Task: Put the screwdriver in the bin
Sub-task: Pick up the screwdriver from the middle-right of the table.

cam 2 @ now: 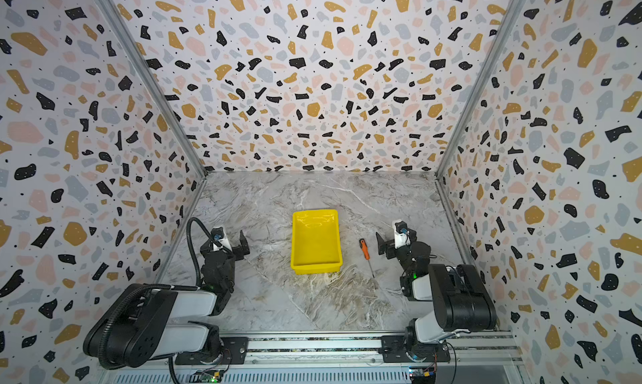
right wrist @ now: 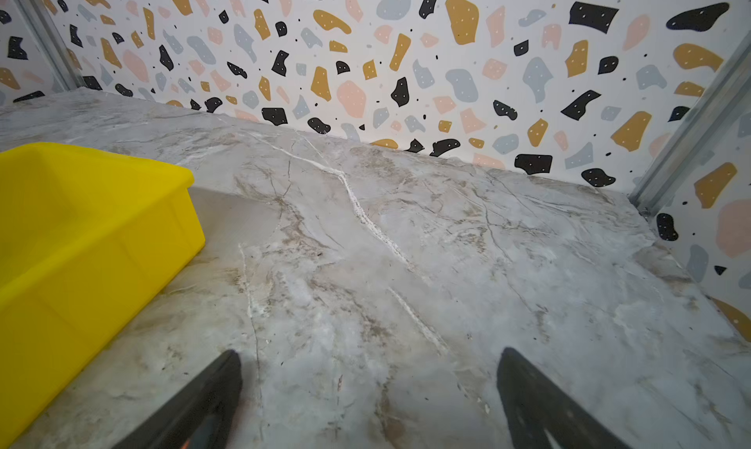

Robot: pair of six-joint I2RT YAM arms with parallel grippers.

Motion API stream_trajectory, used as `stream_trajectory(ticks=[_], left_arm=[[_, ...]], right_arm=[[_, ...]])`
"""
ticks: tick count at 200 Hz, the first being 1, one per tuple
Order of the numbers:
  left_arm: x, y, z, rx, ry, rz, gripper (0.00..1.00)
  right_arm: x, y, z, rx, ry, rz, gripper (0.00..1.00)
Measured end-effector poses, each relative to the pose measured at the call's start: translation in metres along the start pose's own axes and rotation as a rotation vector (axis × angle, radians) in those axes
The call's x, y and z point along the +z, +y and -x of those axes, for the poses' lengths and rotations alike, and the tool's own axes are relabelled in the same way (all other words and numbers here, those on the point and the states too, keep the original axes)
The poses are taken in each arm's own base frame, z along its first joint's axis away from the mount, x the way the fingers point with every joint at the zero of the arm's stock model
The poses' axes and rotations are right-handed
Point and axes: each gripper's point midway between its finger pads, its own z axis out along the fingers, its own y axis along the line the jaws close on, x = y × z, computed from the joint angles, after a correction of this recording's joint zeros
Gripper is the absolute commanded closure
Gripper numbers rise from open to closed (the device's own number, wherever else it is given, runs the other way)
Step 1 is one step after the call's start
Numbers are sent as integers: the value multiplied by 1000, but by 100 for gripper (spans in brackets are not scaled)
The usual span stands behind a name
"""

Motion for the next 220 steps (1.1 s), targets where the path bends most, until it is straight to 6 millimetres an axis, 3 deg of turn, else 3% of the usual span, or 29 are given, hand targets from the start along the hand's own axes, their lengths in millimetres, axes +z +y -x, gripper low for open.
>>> stream_trajectory(ticks=[220], left_arm=[[0, -1, 0, 0, 0, -7, 0]], right_arm=[[-1, -1, -2, -7, 3, -15, 1]])
